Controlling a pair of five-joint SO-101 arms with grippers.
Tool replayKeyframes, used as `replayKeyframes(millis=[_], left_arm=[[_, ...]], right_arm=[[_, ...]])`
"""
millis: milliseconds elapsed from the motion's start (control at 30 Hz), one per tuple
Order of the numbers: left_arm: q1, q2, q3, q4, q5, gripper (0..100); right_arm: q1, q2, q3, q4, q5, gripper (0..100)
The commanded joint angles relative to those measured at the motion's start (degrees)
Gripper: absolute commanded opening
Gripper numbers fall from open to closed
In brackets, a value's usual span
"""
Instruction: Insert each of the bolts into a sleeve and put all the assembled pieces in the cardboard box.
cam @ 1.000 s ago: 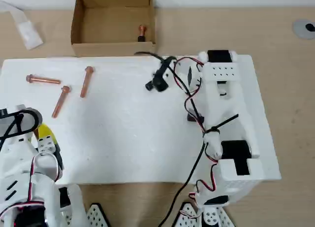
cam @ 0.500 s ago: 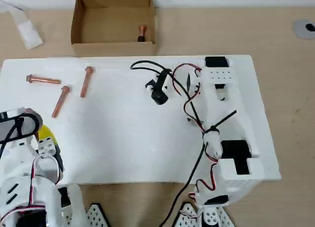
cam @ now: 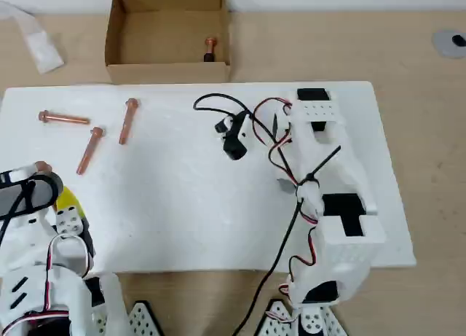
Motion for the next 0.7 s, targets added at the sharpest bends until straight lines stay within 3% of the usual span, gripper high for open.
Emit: replayKeyframes(millis=[0,200,367,667], left_arm=[[0.88,-0.31,-0.79,0.09,-0.35,1],[0.88,-1.27,-0.79,0.0,-0.35,1],[0.88,-1.54,-0.79,-0.09,-0.44,1],[0.7,-1.63,-3.43,0.18,-0.44,1]], right_arm=[[0.75,2.15,-0.04,-1.85,0.7,24.3],[0.75,4.18,-0.04,-1.85,0.62,23.4],[0.75,5.67,0.04,-1.49,0.44,12.4],[0.66,7.25,-0.13,-1.93,-1.58,2.6]])
